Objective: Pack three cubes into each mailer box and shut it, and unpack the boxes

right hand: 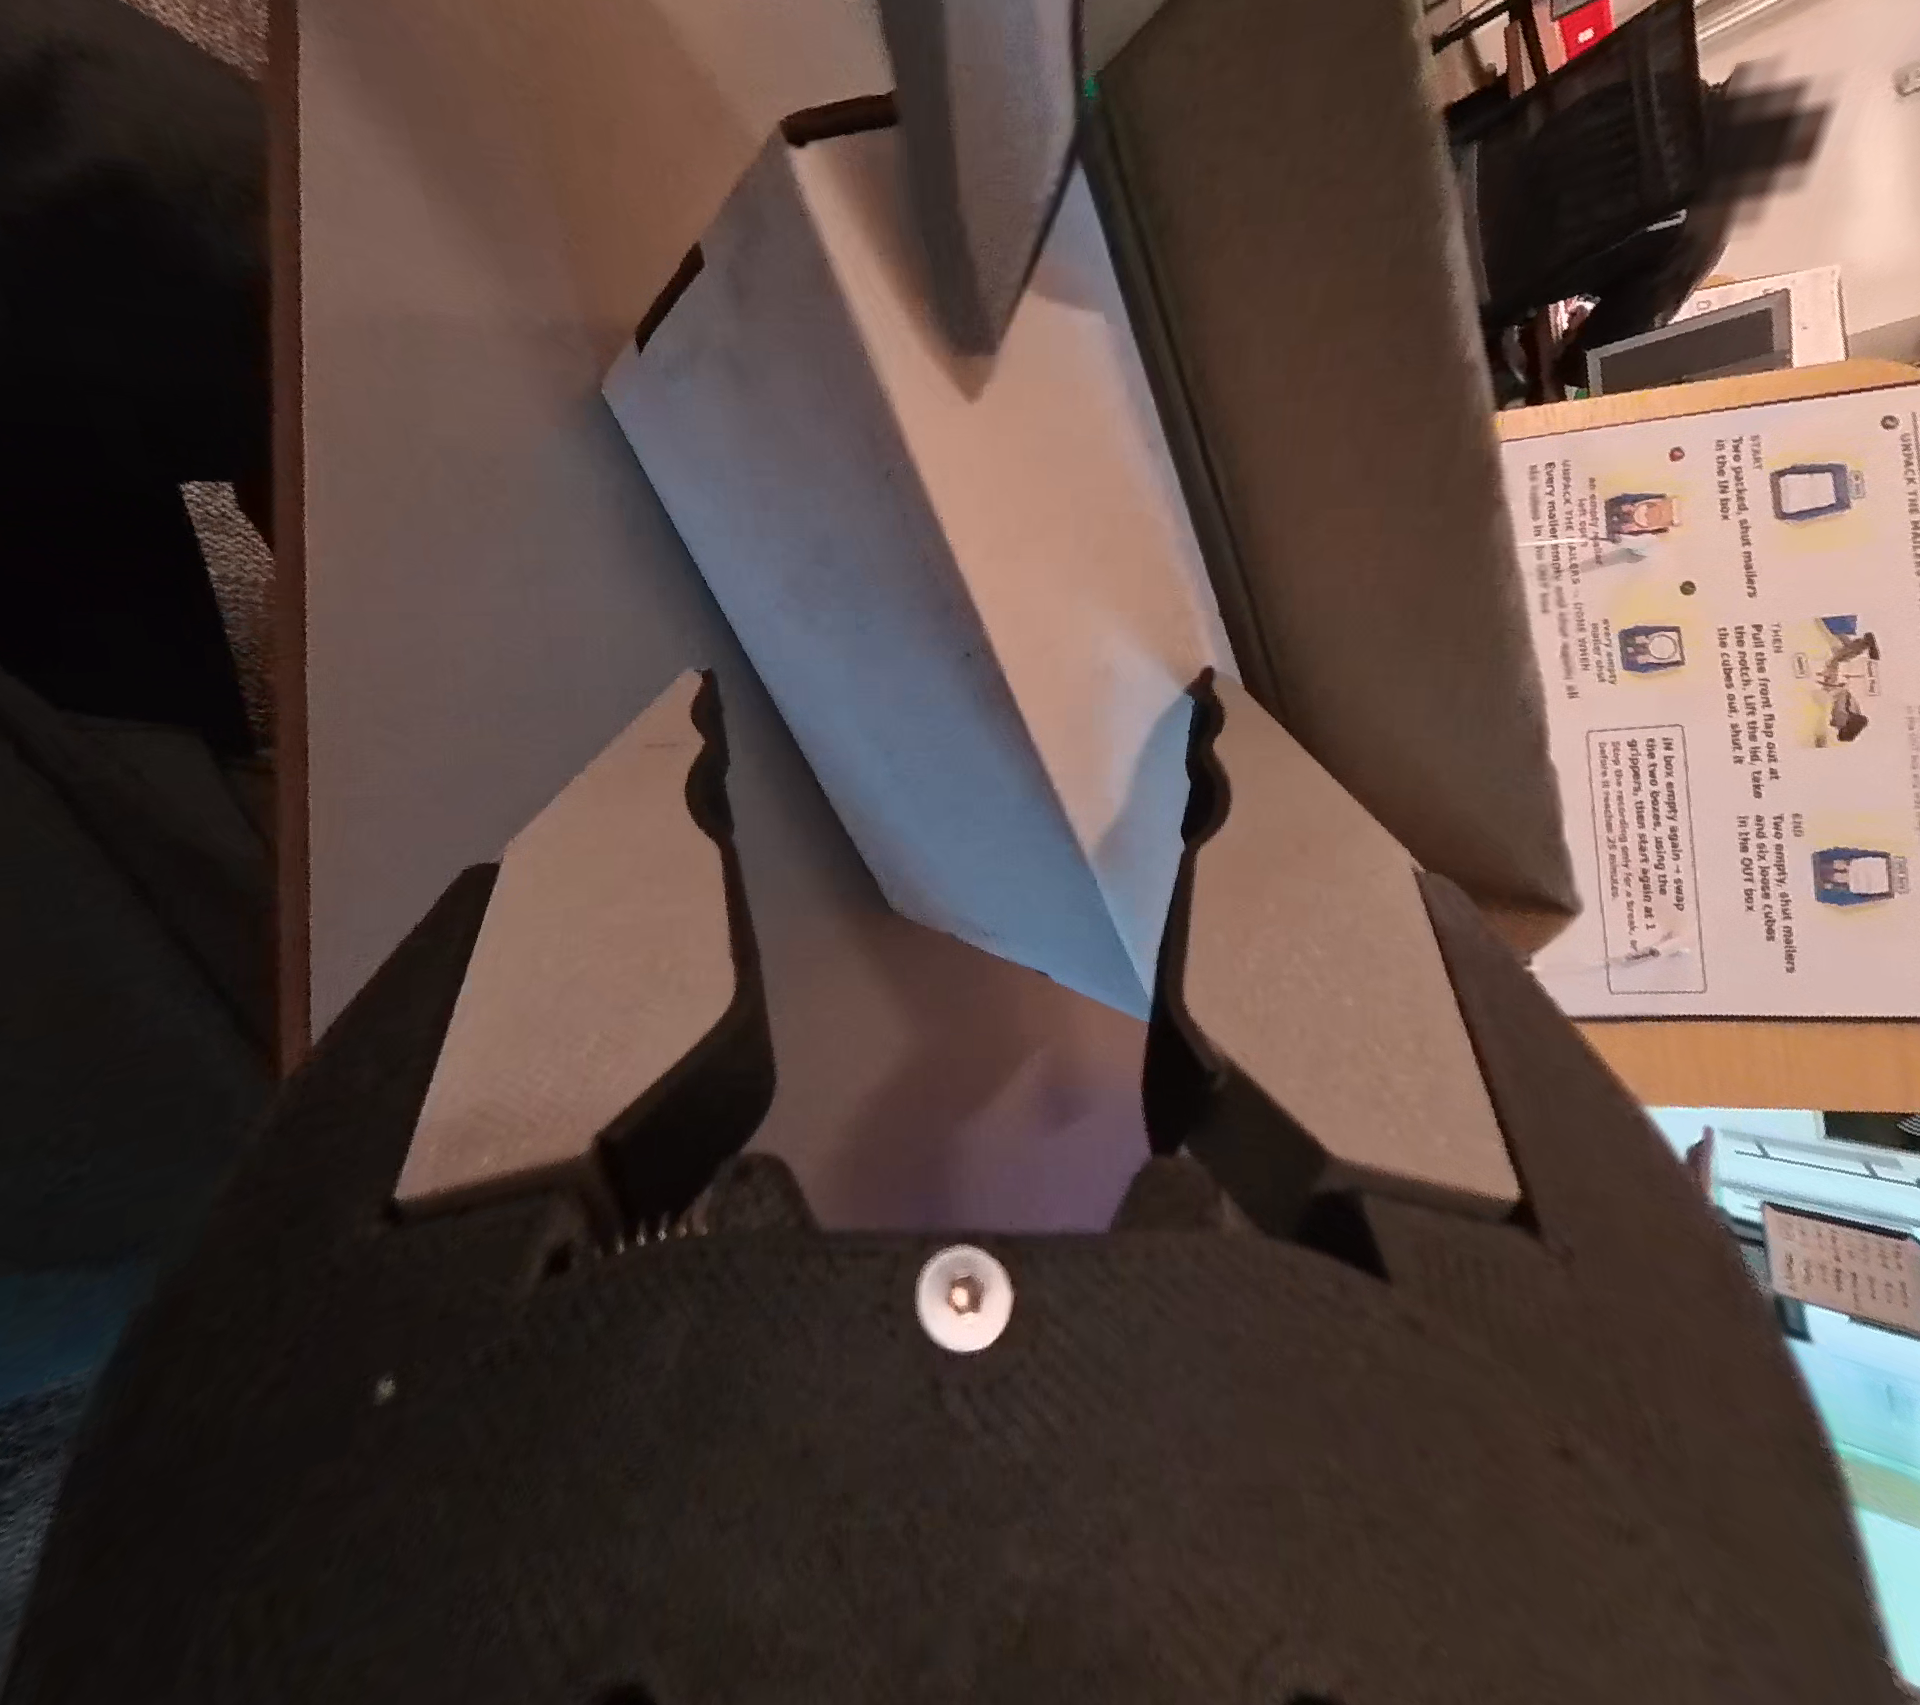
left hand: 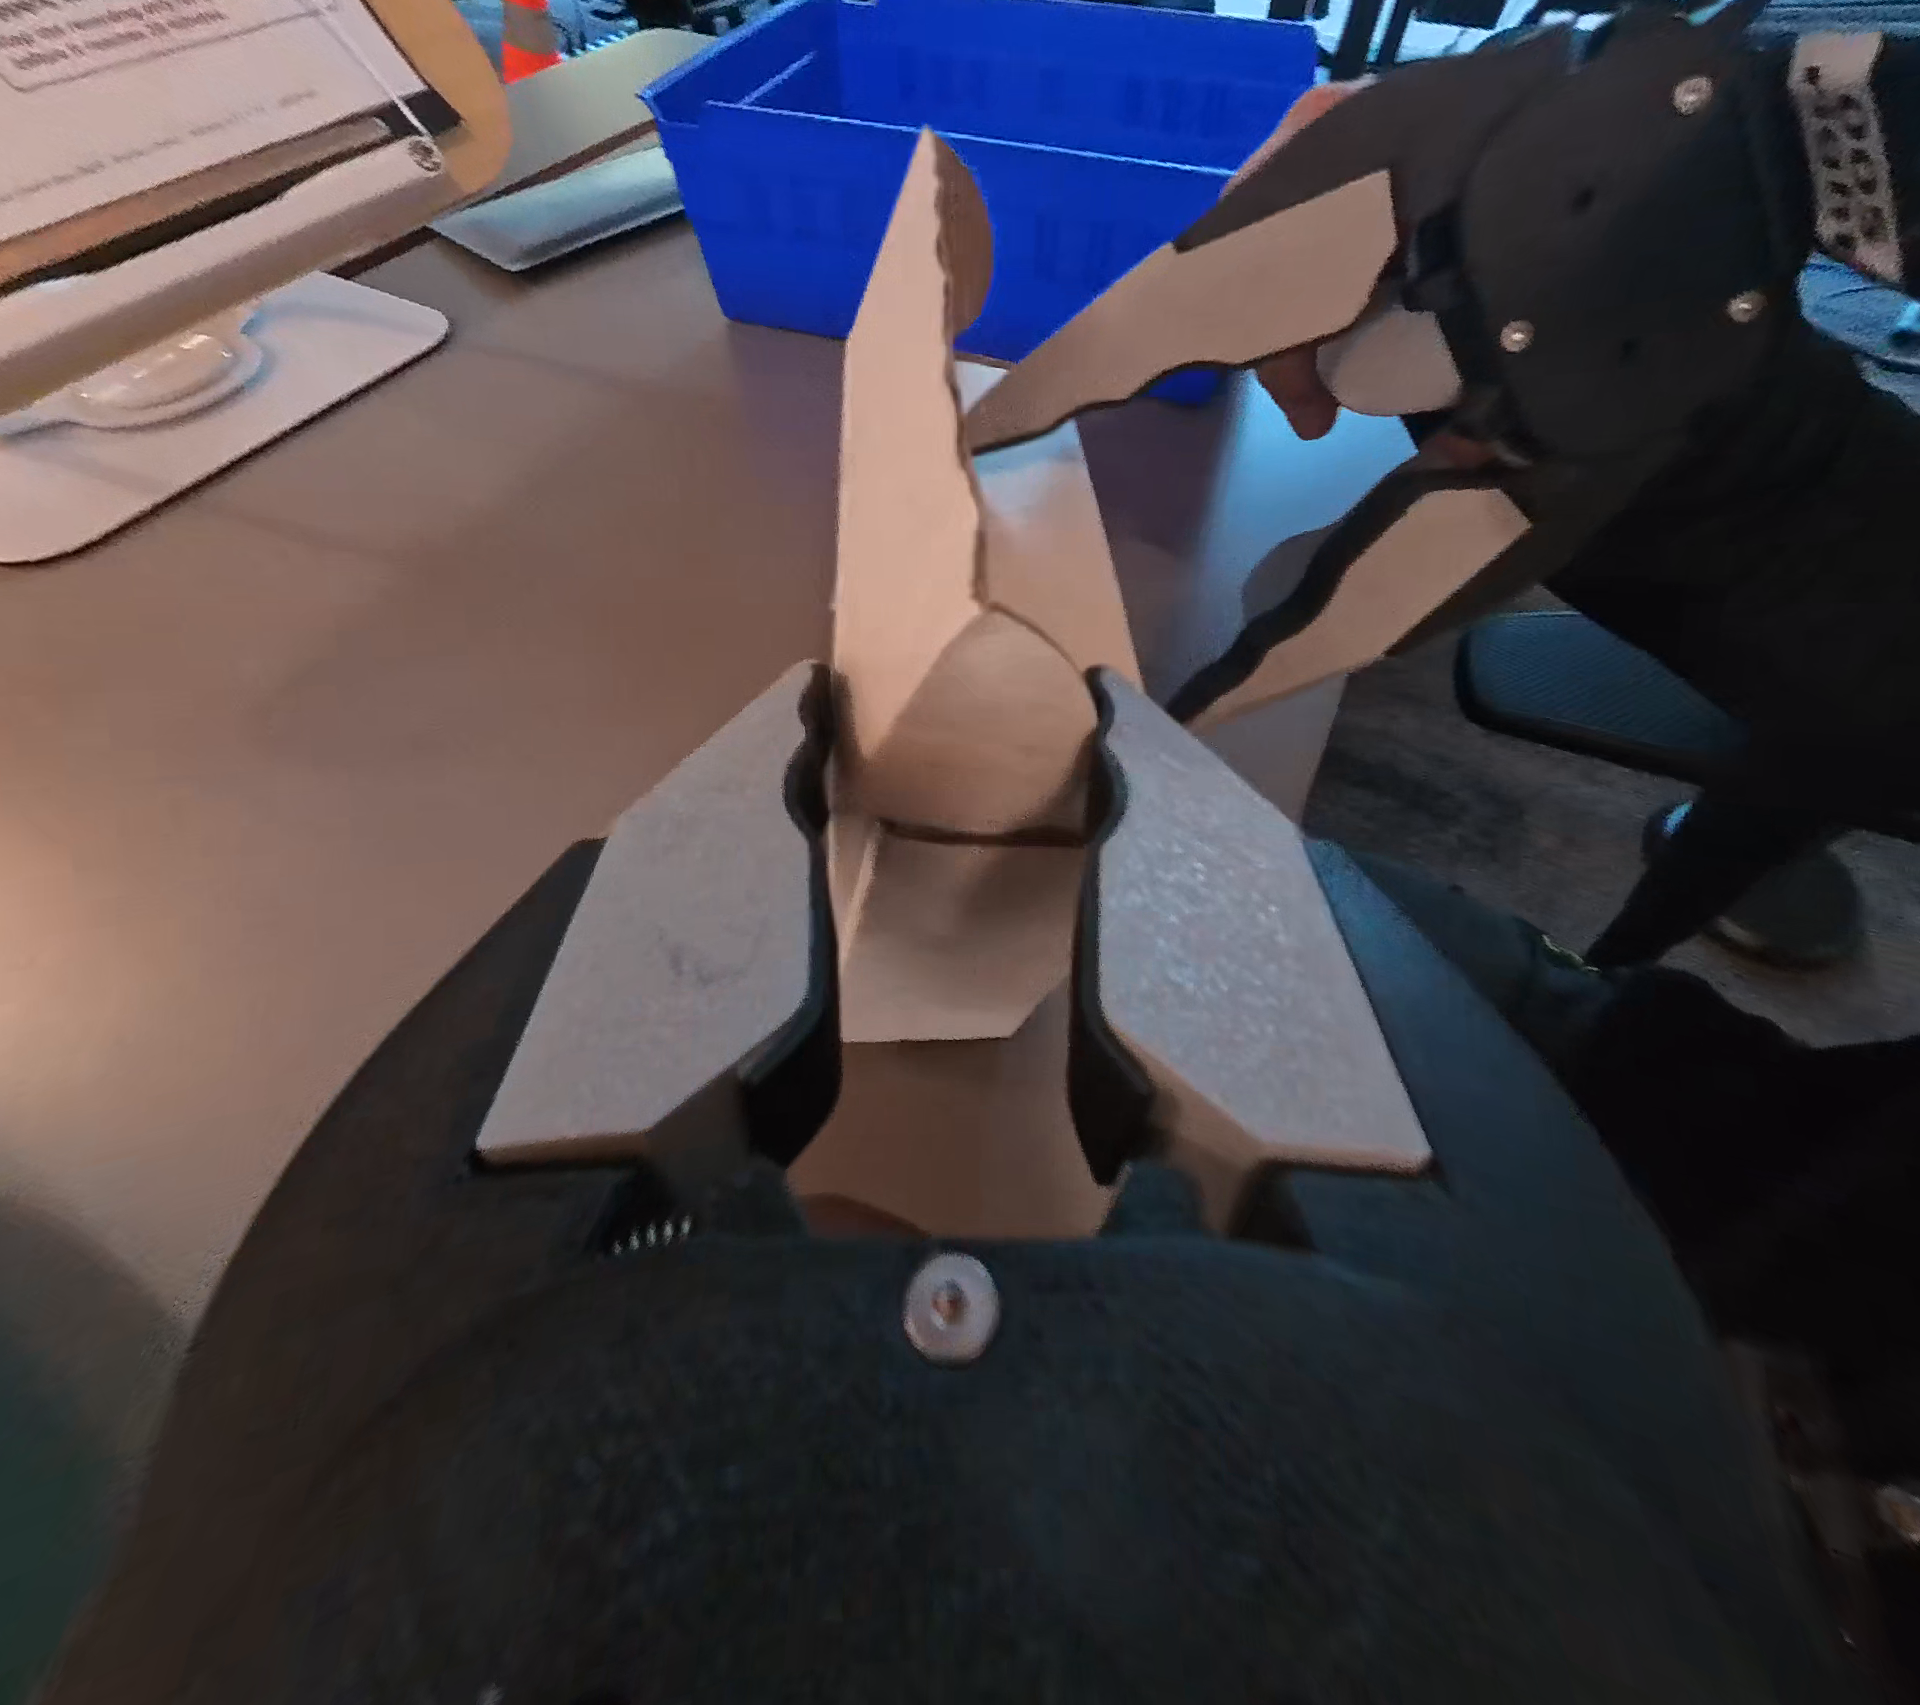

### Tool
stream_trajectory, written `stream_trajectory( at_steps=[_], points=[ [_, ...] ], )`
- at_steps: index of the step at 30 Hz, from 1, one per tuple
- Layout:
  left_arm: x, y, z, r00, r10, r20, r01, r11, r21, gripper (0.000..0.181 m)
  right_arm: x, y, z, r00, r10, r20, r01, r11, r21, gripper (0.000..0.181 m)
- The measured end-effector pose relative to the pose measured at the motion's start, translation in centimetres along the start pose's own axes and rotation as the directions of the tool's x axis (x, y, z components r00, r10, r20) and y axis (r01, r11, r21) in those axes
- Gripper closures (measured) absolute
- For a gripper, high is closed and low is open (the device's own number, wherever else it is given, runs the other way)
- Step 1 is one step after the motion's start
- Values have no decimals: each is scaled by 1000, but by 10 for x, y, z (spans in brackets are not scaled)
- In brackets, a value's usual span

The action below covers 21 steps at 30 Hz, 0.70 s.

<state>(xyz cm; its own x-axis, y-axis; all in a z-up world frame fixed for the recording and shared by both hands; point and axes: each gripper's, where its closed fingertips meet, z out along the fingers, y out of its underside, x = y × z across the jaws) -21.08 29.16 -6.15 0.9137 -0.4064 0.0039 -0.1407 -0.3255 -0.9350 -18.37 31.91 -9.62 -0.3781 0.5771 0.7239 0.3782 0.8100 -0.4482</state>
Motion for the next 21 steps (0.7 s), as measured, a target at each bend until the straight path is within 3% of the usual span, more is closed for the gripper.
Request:
stream_trajectory(
  at_steps=[11,17,21],
  points=[
    [-27,-12,-16,992,-44,122,36,997,66,143,-10,-8,-19,996,4,86,-9,999,54,107],
    [-20,-21,-21,993,-11,117,0,995,97,143,-21,-8,-44,984,18,179,-23,999,26,116],
    [-14,-24,-22,992,33,124,-43,996,84,143,-10,-26,-58,988,42,148,-60,991,120,120]
  ],
)
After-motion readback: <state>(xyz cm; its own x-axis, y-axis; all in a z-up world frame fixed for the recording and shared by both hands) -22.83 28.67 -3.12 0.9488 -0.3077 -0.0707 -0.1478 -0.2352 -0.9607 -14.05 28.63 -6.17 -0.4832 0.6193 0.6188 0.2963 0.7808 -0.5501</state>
